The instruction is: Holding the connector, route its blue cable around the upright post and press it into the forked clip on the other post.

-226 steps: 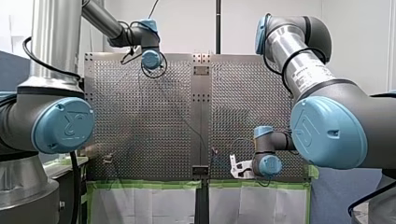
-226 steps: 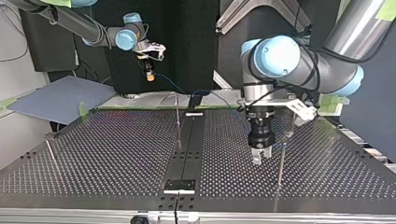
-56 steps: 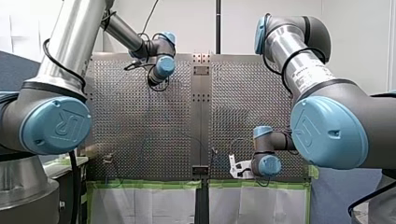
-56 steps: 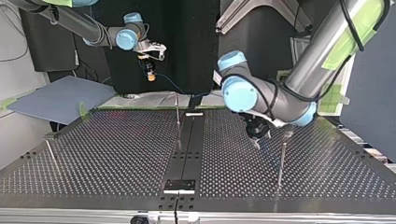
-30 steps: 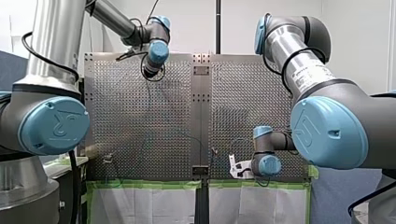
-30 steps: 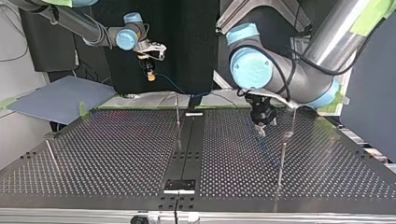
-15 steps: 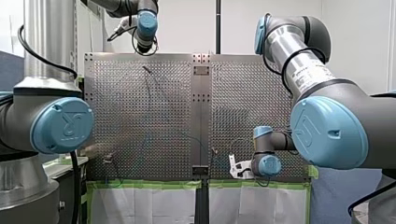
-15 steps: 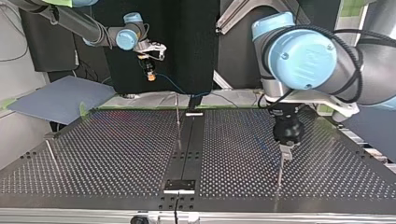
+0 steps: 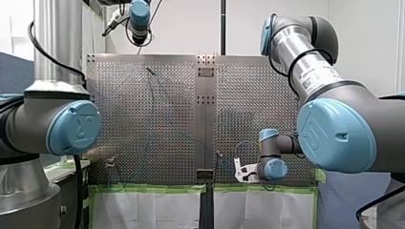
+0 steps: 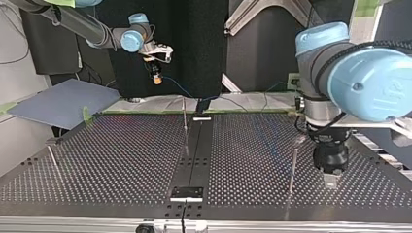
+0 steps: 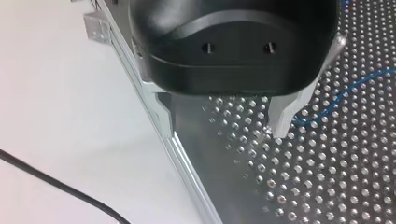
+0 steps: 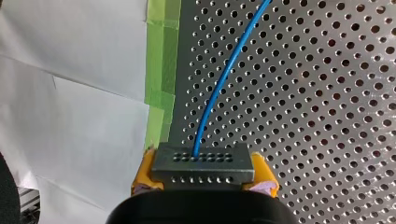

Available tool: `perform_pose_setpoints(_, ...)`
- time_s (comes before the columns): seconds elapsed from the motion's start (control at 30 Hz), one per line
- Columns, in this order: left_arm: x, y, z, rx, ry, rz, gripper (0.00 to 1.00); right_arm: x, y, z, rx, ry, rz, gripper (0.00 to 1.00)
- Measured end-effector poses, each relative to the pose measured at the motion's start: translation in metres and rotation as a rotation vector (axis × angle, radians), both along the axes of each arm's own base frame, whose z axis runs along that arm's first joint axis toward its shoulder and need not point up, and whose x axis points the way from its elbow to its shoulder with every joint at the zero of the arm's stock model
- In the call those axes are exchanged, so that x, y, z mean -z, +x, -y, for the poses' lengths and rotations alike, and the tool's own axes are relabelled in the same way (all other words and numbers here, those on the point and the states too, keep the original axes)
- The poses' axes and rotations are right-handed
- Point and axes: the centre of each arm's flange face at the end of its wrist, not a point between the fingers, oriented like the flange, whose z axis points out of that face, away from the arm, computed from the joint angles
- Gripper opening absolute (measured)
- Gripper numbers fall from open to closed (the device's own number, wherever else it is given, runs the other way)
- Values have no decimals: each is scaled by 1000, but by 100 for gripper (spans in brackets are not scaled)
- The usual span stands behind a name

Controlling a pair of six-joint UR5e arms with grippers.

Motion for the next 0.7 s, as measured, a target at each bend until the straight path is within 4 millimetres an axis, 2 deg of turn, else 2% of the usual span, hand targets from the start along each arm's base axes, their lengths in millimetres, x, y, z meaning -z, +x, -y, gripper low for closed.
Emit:
perform_pose_setpoints(0.13, 2, 18, -12, -2, -33, -24, 100, 0, 0, 0, 0, 1, 0, 0)
perform_pose_setpoints(0.23, 2, 23, -17, 5, -58, -37, 100, 0, 0, 0, 0, 1, 0, 0)
perform_pose_setpoints(0.7, 14, 16, -6, 102, -172, -136, 100, 0, 0, 0, 0, 1, -1, 0)
